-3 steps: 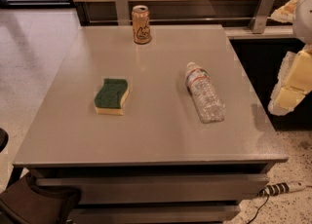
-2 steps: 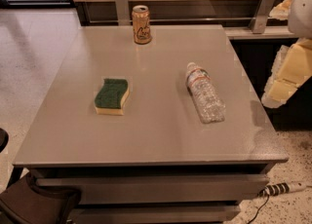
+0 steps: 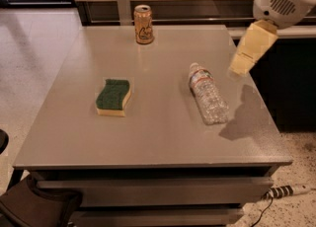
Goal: Place water bottle upright
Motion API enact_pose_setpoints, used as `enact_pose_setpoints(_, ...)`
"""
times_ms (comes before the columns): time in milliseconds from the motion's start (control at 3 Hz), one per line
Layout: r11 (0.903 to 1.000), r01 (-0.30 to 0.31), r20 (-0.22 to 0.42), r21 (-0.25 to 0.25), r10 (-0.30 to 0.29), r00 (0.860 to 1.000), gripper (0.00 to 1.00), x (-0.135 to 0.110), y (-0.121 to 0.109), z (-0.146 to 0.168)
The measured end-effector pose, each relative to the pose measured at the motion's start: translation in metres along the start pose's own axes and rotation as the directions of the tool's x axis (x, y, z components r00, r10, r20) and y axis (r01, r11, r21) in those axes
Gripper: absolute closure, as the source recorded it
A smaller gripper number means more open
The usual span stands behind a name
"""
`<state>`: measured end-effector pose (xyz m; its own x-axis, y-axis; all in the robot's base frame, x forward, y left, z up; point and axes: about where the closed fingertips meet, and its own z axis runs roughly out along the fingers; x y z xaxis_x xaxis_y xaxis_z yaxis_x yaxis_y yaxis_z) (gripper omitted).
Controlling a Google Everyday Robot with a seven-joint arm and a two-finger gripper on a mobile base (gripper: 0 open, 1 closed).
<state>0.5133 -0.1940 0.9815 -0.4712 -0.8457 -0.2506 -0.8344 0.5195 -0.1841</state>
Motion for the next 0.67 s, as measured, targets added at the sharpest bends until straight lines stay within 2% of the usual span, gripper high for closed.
enact_pose_setpoints(333,0.9878,-0.153,-0.045,-0.028,0.152,0.987,0.00,-0.022,-0.009,0.018)
enact_pose_setpoints(667,0.9543,-0.298,-0.103,-0.024,0.294,0.950,0.00,-0.036,-0.017,0.031)
